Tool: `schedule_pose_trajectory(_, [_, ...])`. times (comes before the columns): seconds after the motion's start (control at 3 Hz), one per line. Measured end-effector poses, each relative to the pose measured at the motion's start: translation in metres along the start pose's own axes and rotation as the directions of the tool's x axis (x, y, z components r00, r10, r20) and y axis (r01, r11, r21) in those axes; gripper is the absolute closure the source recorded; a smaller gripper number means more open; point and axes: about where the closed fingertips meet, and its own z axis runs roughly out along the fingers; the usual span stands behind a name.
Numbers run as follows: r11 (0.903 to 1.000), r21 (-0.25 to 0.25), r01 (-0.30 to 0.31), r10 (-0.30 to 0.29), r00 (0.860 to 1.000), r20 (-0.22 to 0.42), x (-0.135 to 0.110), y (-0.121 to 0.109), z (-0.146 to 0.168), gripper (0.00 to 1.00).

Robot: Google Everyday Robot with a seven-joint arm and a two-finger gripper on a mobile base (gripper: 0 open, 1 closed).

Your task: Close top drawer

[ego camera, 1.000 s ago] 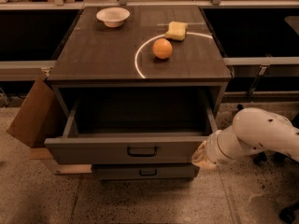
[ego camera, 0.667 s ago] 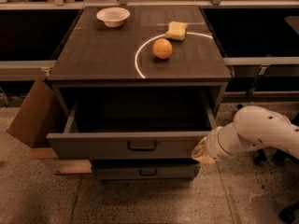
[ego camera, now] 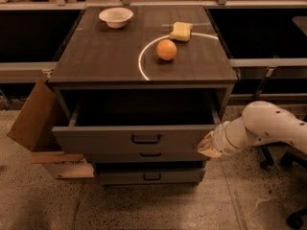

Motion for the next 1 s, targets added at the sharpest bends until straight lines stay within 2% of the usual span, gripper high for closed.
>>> schedule_pose_trajectory(0.33, [1.0000,0.010,-0.002,0.002,1.000,-0.003,0.003,-0.020,0.001,1.00])
schedule_pose_trajectory(1.0, [0.9999,-0.005,-0.015,0.015,1.000,-0.024,0.008,-0.059,0.012,1.00])
